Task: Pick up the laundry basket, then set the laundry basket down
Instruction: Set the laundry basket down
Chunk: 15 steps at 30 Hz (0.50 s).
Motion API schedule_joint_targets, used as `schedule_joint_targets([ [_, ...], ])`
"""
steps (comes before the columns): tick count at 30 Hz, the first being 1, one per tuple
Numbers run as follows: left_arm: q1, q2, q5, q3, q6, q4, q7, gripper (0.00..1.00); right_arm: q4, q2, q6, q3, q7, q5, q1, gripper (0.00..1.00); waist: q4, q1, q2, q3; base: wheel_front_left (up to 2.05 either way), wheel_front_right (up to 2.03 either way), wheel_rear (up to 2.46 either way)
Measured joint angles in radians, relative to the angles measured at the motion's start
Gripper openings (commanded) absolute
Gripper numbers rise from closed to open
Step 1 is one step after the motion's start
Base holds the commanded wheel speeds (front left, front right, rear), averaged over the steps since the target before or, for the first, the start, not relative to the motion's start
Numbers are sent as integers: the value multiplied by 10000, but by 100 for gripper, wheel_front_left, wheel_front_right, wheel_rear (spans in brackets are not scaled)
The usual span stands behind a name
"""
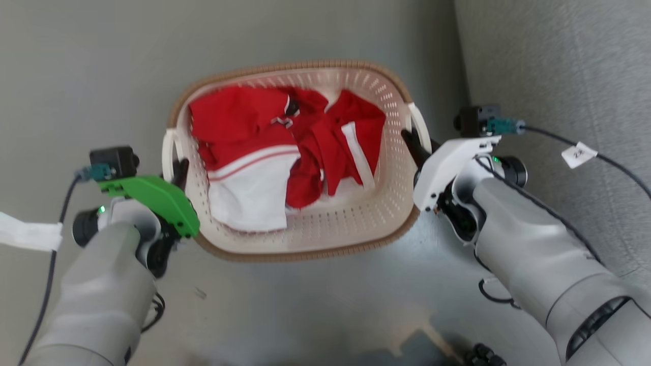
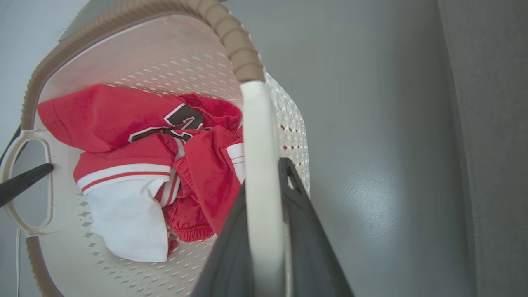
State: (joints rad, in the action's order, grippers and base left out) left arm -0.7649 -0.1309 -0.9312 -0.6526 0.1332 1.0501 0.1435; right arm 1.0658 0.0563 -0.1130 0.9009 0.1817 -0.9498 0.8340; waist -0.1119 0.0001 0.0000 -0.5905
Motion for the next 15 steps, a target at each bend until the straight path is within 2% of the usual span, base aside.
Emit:
schedule_joint_targets([
  [15, -898, -224, 286, -230, 2, 0, 261, 0, -94, 25, 2, 96, 205, -13, 706, 0, 75, 0, 0, -1949, 0, 0, 0],
])
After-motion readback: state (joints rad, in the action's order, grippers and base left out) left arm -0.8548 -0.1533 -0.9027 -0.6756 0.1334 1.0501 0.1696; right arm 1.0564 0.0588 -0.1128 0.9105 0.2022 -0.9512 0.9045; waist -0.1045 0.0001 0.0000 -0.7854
